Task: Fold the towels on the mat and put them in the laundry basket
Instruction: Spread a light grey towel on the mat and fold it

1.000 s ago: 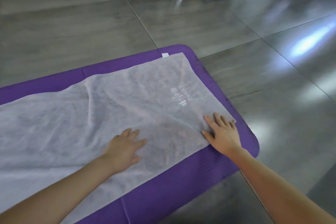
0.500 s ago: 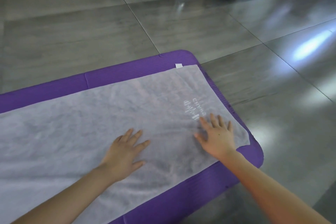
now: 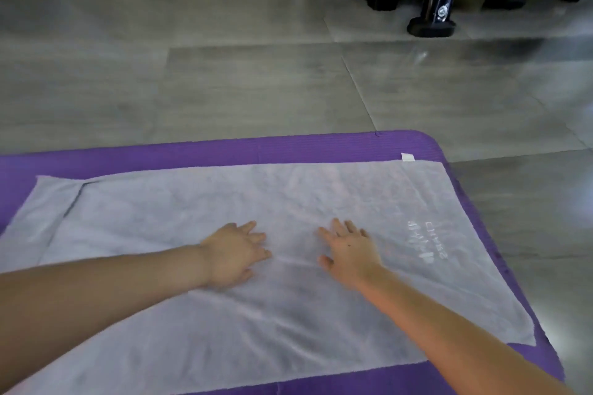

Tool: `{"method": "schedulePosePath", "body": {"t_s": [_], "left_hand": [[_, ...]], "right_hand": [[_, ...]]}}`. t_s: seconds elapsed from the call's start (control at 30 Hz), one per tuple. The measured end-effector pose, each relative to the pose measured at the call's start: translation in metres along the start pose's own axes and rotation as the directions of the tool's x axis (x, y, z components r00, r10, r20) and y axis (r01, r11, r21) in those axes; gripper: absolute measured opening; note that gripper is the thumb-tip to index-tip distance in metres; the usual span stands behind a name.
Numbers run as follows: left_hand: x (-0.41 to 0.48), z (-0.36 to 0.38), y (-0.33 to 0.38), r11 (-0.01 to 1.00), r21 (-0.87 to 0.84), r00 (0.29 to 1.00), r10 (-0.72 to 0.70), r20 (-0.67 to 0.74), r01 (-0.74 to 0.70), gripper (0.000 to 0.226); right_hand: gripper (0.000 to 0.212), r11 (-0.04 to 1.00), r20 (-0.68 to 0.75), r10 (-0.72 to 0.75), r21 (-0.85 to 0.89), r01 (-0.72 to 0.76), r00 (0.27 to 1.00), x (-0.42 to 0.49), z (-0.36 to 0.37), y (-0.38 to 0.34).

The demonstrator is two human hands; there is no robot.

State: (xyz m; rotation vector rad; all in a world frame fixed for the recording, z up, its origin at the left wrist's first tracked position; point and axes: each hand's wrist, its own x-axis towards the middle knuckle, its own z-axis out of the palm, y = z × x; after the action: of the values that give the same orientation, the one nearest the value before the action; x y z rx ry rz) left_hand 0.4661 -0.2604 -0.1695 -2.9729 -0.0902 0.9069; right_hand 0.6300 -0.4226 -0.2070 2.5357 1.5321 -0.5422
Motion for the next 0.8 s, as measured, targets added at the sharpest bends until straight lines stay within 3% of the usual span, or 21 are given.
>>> {"method": "schedulePosePath", "body": {"t_s": [0.1,0.17,0.27,0.37,0.47,0.57,0.67,0.73,0.8], "left_hand": [[-0.058,0.021,-0.033,1.000,0.029,0.999,0.007,-0.043,-0.005,0.047],[-0.101,0.044,-0.059,0.994,0.109,0.988,0.025,-0.151,-0.008,0.037],[-0.157,0.084,-0.087,0.986,-0.016,0.968,-0.164,-0.191,0.164,0.032],[-0.188,0.137,-0.095,0.907,-0.193,0.895,-0.407,-0.183,0.374,0.028],[-0.206,0.187,-0.090,0.812,-0.407,0.830,-0.523,-0.192,0.417,0.033],[-0.220,0.220,-0.074,0.810,-0.433,0.793,-0.539,-0.285,0.396,0.031],[-0.242,0.245,-0.056,0.759,-0.508,0.709,-0.614,-0.346,0.408,0.021],[-0.257,0.262,-0.045,0.702,-0.559,0.657,-0.677,-0.332,0.441,0.025],[-0.270,0.278,-0.043,0.608,-0.628,0.604,-0.753,-0.261,0.486,0.030]], "right_hand": [[0.058,0.982,0.001,-0.175,-0.074,0.175,0.985,0.009,-0.018,-0.050],[0.058,0.953,0.010,-0.276,-0.125,0.275,0.961,0.011,-0.029,-0.082],[0.059,0.891,0.079,-0.400,-0.197,0.408,0.913,0.017,-0.039,-0.126],[0.057,0.799,0.194,-0.496,-0.281,0.532,0.847,0.023,-0.036,-0.165],[0.056,0.716,0.300,-0.537,-0.333,0.614,0.788,0.024,-0.025,-0.201],[0.057,0.630,0.387,-0.590,-0.328,0.704,0.709,0.014,-0.003,-0.231],[0.045,0.491,0.277,-0.764,-0.338,0.803,0.583,0.001,0.019,-0.255],[0.037,0.447,0.197,-0.836,-0.296,0.844,0.512,-0.012,0.033,-0.271],[0.038,0.472,0.155,-0.838,-0.274,0.838,0.523,-0.024,0.041,-0.291]]}}
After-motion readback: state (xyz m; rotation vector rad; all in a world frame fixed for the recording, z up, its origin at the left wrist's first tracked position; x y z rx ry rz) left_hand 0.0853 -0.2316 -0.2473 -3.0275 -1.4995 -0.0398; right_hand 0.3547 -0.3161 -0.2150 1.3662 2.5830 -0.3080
